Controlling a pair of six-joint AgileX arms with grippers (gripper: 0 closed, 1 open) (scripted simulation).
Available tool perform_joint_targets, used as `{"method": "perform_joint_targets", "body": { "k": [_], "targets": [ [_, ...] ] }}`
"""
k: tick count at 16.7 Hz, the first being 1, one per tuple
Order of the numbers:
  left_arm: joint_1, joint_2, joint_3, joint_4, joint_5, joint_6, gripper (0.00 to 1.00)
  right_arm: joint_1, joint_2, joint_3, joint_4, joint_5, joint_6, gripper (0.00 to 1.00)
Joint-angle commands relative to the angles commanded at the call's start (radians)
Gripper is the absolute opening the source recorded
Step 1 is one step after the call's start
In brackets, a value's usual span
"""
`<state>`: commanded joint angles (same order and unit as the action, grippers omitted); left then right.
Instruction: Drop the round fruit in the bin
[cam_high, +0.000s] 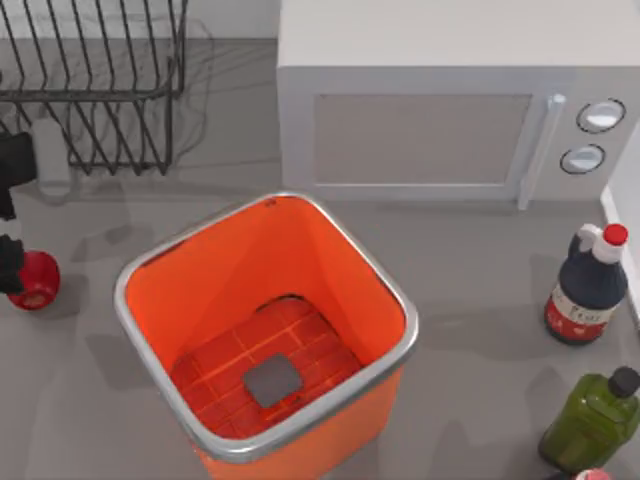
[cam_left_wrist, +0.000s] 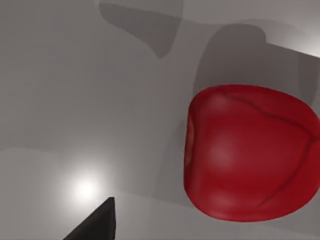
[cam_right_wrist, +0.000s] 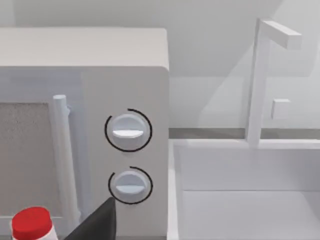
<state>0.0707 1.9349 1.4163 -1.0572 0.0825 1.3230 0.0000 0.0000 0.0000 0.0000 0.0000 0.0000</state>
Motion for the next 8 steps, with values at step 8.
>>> {"method": "perform_joint_targets", "body": {
  "k": [8],
  "targets": [
    [-0.007, 0.029, -0.051, 0.077, 0.000, -0.007, 1.00, 0.000, 0.000, 0.000, 0.000, 0.000, 0.000, 1.00]
  ]
}}
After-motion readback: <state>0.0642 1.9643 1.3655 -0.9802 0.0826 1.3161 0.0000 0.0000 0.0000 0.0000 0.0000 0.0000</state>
